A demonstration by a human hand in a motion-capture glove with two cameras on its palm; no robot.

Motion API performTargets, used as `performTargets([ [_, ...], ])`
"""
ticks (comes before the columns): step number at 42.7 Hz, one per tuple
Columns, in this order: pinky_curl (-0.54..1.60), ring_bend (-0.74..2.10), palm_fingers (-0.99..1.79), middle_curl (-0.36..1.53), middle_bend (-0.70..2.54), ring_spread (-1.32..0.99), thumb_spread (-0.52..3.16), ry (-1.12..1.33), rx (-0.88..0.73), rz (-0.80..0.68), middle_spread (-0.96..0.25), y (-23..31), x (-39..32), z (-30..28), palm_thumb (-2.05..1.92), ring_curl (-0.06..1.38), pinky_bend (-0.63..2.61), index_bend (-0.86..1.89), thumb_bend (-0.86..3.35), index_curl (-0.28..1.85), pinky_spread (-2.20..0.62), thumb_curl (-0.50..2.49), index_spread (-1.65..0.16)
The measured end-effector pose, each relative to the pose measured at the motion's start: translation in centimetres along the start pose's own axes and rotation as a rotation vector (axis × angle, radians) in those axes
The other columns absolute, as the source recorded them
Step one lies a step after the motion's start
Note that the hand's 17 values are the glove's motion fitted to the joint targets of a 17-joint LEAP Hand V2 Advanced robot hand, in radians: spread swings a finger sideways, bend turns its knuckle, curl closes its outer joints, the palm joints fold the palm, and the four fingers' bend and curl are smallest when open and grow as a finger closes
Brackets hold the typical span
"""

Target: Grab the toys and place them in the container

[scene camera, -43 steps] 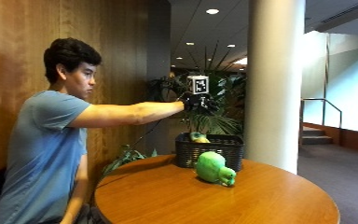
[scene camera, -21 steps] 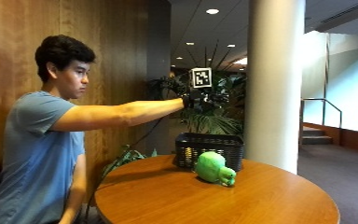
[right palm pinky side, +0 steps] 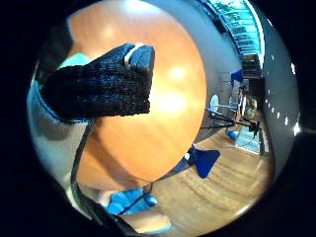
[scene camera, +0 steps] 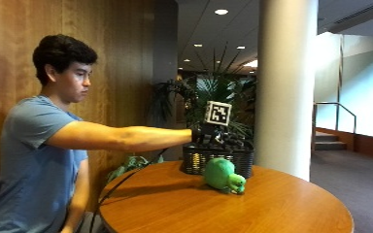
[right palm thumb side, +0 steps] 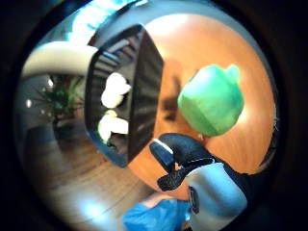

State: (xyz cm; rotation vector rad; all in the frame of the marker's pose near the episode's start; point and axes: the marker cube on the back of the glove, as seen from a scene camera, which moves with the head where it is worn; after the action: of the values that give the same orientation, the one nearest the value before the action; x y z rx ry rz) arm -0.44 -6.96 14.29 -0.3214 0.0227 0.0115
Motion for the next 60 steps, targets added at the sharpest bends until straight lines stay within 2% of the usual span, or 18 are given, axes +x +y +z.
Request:
performTargets([
  [6,0.38,0.41,-0.34,0.29,0.09,0.1,1.07,-0.001,-0.155,0.003,0.08,-1.3,0.2,5.0,0.04,0.23,1.52,0.05,-0.02,0.12,0.07,0.38,-0.27],
  [10,0.38,0.39,-0.35,0.27,0.09,0.1,1.07,0.013,-0.229,0.249,0.09,-2.8,0.4,8.2,0.07,0.23,1.55,0.01,-0.01,0.1,0.07,0.37,-0.27],
  [11,0.39,0.39,-0.35,0.26,0.09,0.1,1.07,-0.016,-0.233,0.251,0.09,-2.9,0.1,8.7,0.08,0.23,1.56,0.0,-0.01,0.1,0.07,0.37,-0.27],
  [14,0.39,0.4,-0.34,0.25,0.09,0.1,1.08,-0.151,-0.215,0.052,0.09,-2.8,-1.7,9.1,0.12,0.24,1.58,0.0,0.0,0.09,0.06,0.37,-0.27],
  [16,0.39,0.38,-0.34,0.24,0.1,0.1,1.1,-0.198,-0.204,-0.005,0.09,-2.6,-2.2,9.3,0.21,0.24,1.6,0.0,0.05,0.08,0.05,0.38,-0.27],
  [26,0.38,0.11,-0.17,0.22,0.13,0.1,1.27,-0.346,-0.119,-0.015,0.07,-2.6,-2.4,9.8,0.55,0.17,1.59,0.22,0.24,0.18,0.02,0.45,-0.28],
  [31,0.36,0.03,-0.01,0.27,0.26,0.09,1.36,-0.314,-0.046,-0.007,0.04,-2.7,-2.4,9.7,0.66,0.11,1.51,0.4,0.33,0.26,0.0,0.5,-0.28],
  [36,0.32,0.16,0.18,0.32,0.39,0.05,1.43,-0.225,0.009,-0.008,0.0,-2.9,-3.6,9.1,0.76,0.09,1.4,0.49,0.41,0.31,-0.02,0.54,-0.28],
  [38,0.33,0.07,0.04,0.31,0.34,0.06,1.45,-0.168,0.017,0.002,0.0,-2.8,-3.6,8.8,0.74,0.07,1.45,0.5,0.4,0.32,-0.01,0.54,-0.28],
  [39,0.32,0.21,0.18,0.34,0.4,0.04,1.45,-0.129,0.024,0.014,-0.02,-2.7,-3.4,8.7,0.77,0.11,1.39,0.51,0.42,0.34,-0.02,0.56,-0.28],
  [42,0.3,0.22,0.21,0.35,0.42,0.01,1.46,-0.031,0.056,0.113,-0.04,-2.6,-2.8,8.2,0.77,0.11,1.36,0.49,0.42,0.35,-0.03,0.58,-0.28],
  [47,0.28,0.33,0.32,0.38,0.48,-0.07,1.43,-0.061,0.11,0.11,-0.09,-2.5,-2.3,7.8,0.77,0.14,1.27,0.46,0.41,0.36,-0.05,0.61,-0.29],
  [52,0.23,0.63,0.56,0.42,0.54,-0.21,1.27,0.008,0.143,0.268,-0.15,-2.4,0.1,6.7,0.78,0.22,1.12,0.49,0.36,0.38,-0.11,0.67,-0.3],
  [57,0.24,0.75,0.57,0.46,0.58,-0.3,1.16,-0.053,0.179,0.113,-0.19,-1.1,0.5,3.4,0.78,0.29,1.11,0.51,0.32,0.44,-0.14,0.72,-0.31],
  [60,0.25,0.79,0.55,0.48,0.59,-0.34,1.1,0.0,0.199,0.102,-0.21,-0.4,1.4,1.2,0.79,0.32,1.11,0.52,0.31,0.46,-0.16,0.75,-0.32],
])
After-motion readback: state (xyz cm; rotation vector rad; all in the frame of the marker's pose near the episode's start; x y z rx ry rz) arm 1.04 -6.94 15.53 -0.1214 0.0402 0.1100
